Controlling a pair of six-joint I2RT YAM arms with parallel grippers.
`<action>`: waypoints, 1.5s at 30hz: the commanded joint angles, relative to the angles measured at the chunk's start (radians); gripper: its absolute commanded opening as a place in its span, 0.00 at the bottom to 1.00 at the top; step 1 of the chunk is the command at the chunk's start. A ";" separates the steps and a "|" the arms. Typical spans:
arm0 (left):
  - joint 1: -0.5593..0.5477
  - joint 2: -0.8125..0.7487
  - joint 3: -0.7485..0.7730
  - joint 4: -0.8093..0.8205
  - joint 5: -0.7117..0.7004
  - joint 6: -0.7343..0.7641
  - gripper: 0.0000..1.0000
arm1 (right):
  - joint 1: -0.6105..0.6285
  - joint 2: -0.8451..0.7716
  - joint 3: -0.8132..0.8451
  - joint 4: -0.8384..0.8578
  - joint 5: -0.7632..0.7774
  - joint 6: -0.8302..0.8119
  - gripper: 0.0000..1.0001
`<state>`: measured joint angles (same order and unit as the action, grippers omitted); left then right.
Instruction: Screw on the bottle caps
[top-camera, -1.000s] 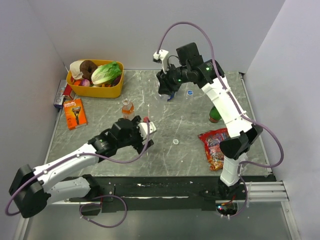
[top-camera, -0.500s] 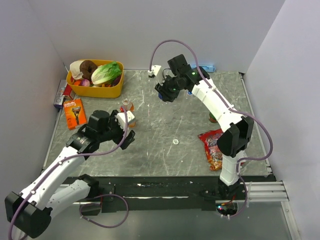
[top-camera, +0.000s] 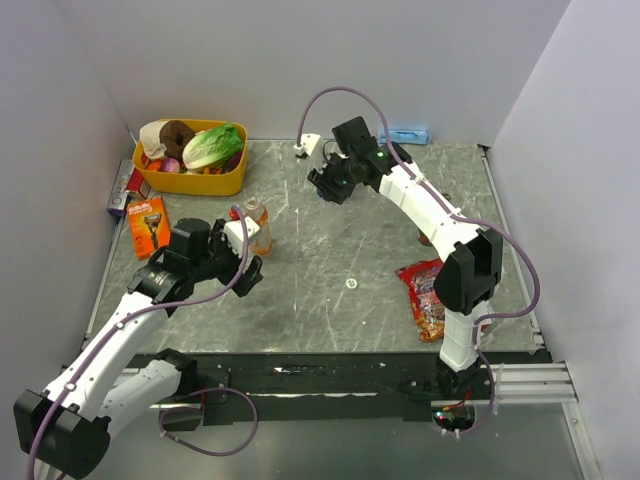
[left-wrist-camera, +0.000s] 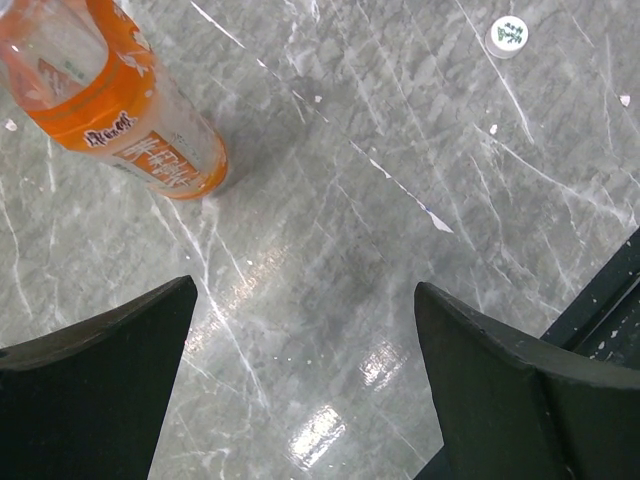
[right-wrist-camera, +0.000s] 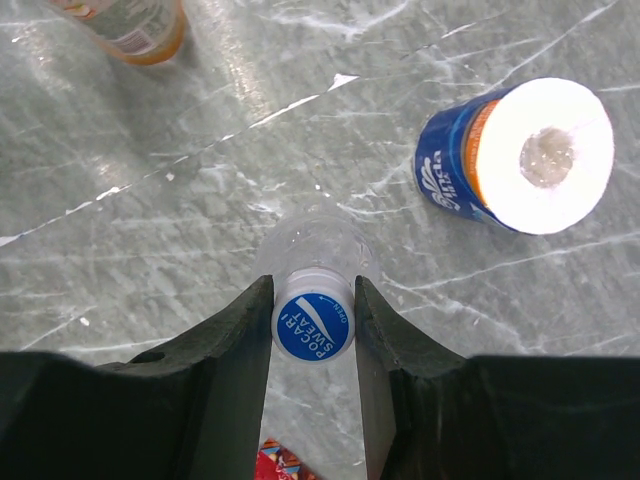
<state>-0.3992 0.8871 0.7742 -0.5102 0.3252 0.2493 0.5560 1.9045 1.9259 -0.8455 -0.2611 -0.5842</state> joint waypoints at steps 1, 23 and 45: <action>0.008 -0.014 -0.004 -0.008 0.041 0.007 0.96 | -0.001 -0.002 0.016 0.065 0.037 0.035 0.36; 0.051 -0.002 -0.009 0.004 0.048 -0.007 0.96 | -0.054 0.054 0.085 0.031 -0.021 0.153 0.65; 0.206 -0.152 -0.019 -0.131 -0.086 0.070 0.96 | 0.171 0.131 0.237 0.275 -0.331 0.271 0.91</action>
<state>-0.2207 0.7742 0.7708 -0.5999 0.2852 0.2741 0.6937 1.9743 2.0796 -0.6590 -0.5274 -0.3553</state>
